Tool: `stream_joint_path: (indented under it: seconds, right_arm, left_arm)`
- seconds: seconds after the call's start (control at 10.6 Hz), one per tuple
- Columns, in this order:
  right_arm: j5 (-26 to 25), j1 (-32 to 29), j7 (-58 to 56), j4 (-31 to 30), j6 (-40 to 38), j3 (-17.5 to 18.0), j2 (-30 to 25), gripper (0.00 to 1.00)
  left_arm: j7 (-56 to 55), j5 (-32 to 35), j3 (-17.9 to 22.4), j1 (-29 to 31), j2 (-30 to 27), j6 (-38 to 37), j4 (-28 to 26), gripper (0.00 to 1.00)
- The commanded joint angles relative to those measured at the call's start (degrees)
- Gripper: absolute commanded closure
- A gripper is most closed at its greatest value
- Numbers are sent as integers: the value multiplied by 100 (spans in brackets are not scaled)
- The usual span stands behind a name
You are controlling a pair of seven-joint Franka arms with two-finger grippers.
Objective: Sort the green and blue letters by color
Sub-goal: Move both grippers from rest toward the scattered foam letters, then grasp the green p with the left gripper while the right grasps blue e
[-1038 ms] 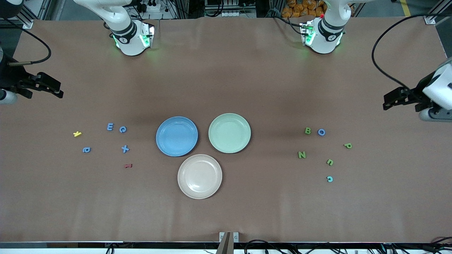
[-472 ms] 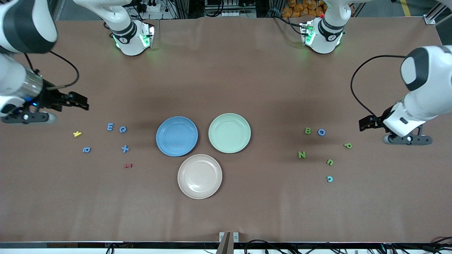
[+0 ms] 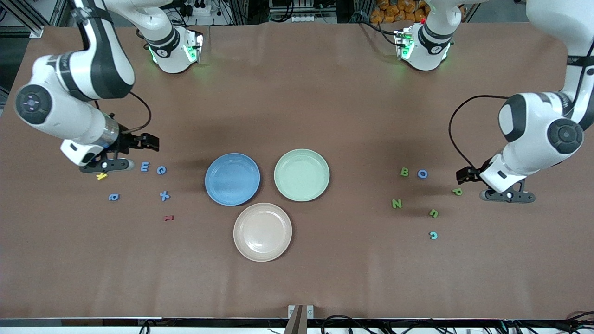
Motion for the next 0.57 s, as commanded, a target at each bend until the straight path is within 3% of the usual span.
stream_joint_path:
  seconds: [0.0,0.19,0.47]
  right_arm:
    - [55,67,-57,-637,893,-40,218,0]
    - [38,-126,-697,-1007,1661,-49,316,0]
    - [46,-450,-822,-991,2197,-40,982,0]
  left_arm:
    - [-547,70,-15,106,463,597,-16,0]
    - [-786,62,-15,230,656,1071,-121,0]
    - [-1147,62,-6,221,727,1908,-631,1]
